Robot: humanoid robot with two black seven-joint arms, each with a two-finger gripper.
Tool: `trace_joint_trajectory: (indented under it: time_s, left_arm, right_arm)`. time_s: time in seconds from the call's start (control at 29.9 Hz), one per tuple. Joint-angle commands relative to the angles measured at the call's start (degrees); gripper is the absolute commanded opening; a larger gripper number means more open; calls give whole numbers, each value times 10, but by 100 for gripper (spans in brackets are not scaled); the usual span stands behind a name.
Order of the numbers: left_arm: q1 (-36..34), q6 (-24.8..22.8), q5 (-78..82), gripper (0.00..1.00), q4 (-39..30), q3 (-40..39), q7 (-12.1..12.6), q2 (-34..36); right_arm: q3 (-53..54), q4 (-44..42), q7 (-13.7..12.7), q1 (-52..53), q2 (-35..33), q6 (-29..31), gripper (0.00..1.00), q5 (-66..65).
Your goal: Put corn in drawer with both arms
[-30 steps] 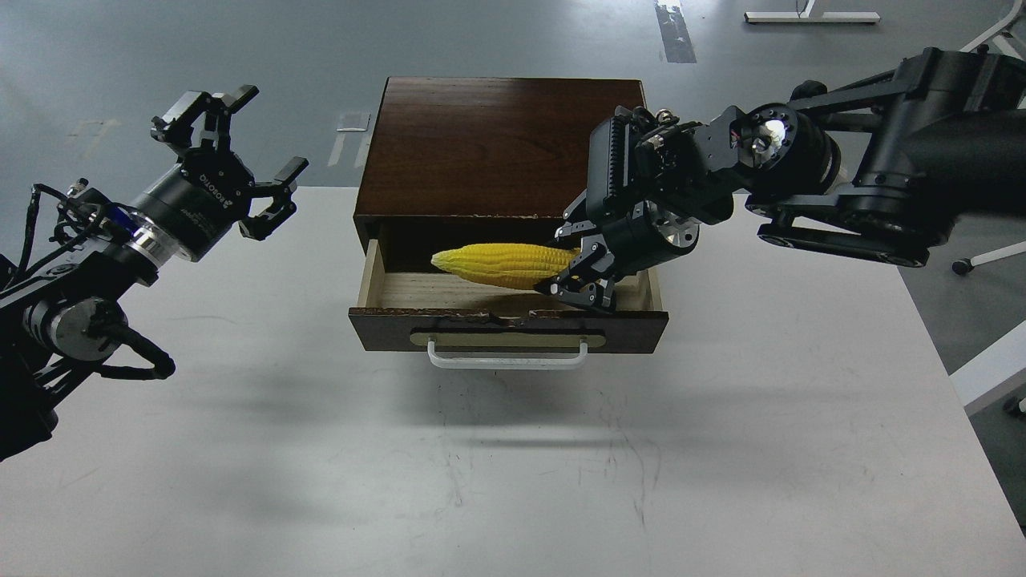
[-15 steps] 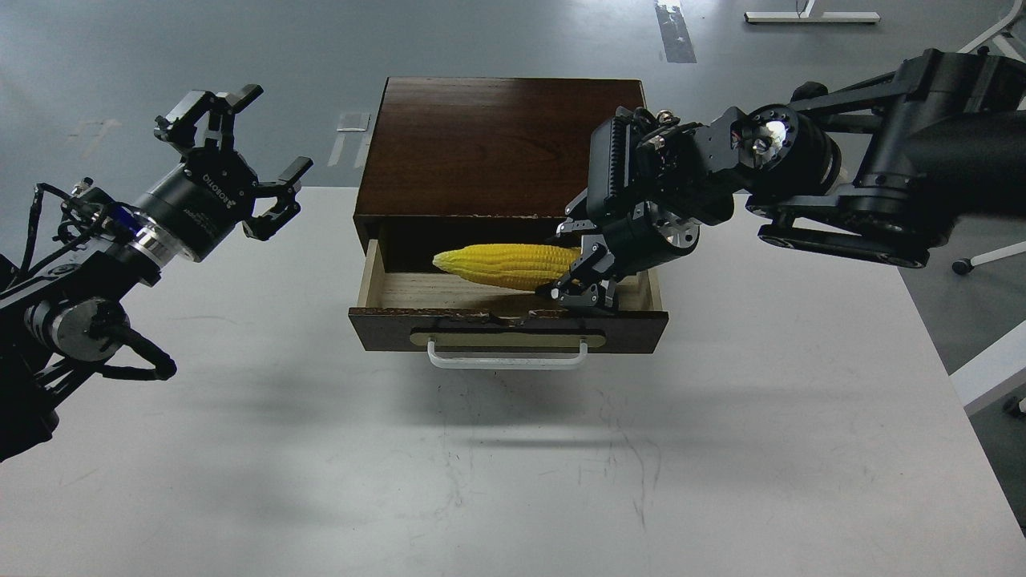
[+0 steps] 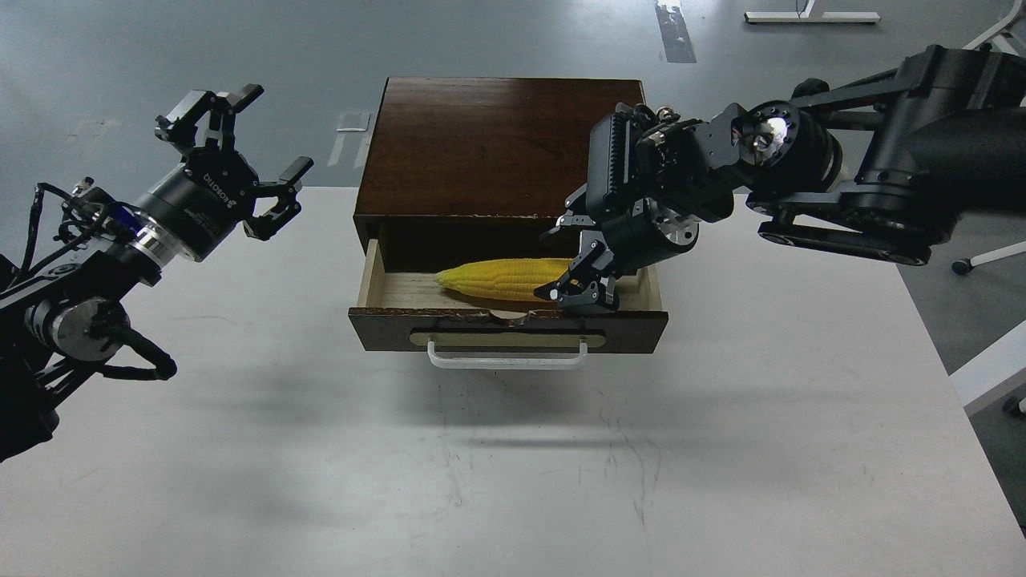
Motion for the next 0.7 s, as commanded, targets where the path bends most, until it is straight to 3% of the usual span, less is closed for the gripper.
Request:
trace_joint_trajectory:
  time_s: [0.0,0.23,0.3,0.37,0.4,0.47,0.67]
  left_arm:
    - [0,-1,1,98,0,0,0,0]
    - [0,-1,0,98,0,-3,0,-1]
    - [0,-1,0,98,0,-5,0,-2]
    - [1,-1,1,98,0,-4,0,-3]
    - [1,-1,0,98,0,-4,0,-3]
    - [2,-2,0,98,0,-5,0,-5]
    - [4,-13,1,98,0,-4,0,-10]
  right_arm:
    - [5,1,0,19,-8,-5,66,31]
    - [49,-6,0,45,-66,-2,71,243]
    - [68,-7,0,34,-97,-3,82,329]
    - [87,-4,0,6,-132,-6,85,424]
    - [97,-3,0,-8,-142,-6,85,455]
    - [169,-4,0,-80,-182,-13,95,578]
    - [337,-8,0,-273,-241,-17,96,740]
